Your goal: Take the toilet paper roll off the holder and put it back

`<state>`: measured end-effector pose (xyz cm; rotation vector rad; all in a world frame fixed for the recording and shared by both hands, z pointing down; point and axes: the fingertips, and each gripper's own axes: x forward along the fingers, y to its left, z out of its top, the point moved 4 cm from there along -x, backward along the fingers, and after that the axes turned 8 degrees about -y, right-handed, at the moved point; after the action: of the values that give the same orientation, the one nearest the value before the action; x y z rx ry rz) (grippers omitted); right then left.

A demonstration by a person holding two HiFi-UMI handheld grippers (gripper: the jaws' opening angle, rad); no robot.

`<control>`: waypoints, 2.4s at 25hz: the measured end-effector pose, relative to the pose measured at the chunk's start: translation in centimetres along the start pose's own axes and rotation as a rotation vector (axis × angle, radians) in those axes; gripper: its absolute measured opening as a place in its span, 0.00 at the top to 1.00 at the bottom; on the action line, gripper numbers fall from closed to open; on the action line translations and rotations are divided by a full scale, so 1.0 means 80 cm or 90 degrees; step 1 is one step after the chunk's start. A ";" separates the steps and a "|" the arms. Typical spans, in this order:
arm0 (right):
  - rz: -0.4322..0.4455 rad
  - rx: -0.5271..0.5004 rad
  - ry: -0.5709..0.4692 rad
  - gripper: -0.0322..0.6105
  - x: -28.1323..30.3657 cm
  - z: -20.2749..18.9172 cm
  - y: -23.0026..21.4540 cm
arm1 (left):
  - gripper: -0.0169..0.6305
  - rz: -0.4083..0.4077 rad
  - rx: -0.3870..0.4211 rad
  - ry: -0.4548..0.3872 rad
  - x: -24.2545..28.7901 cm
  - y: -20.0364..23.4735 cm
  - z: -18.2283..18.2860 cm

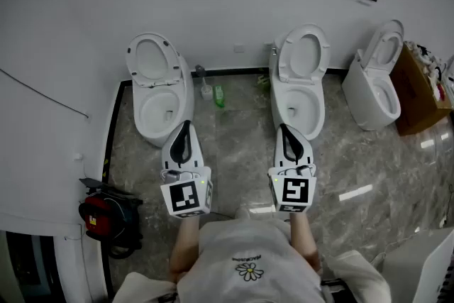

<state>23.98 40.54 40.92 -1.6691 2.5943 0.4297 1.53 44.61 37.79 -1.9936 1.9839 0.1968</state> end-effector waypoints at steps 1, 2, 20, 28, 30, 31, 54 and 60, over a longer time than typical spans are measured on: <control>0.002 0.002 -0.001 0.93 0.000 0.000 0.001 | 0.95 -0.004 0.000 0.006 0.001 -0.002 -0.001; 0.004 0.005 -0.001 0.94 0.001 0.000 0.001 | 0.95 -0.008 0.000 0.011 0.002 -0.004 -0.001; 0.017 0.045 -0.001 0.94 0.015 -0.022 -0.009 | 0.95 0.013 0.006 0.022 0.015 0.001 -0.012; 0.089 0.047 0.038 0.94 0.041 -0.042 -0.002 | 0.95 0.045 0.019 0.038 0.060 0.035 -0.033; 0.082 0.034 0.034 0.94 0.053 -0.044 -0.009 | 0.95 0.051 0.019 0.030 0.077 0.043 -0.037; 0.077 0.030 0.032 0.94 0.059 -0.044 -0.012 | 0.95 0.051 0.018 0.026 0.086 0.046 -0.038; 0.019 0.042 -0.017 0.94 0.435 -0.043 -0.078 | 0.95 -0.045 -0.064 -0.069 0.461 0.122 -0.106; 0.093 0.046 -0.056 0.93 0.584 -0.032 -0.034 | 0.95 -0.036 -0.059 -0.110 0.560 0.162 -0.117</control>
<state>6.85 -2.68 34.85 -1.4117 2.6437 0.3990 -11.40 -0.59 30.66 -2.0123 1.8401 0.4394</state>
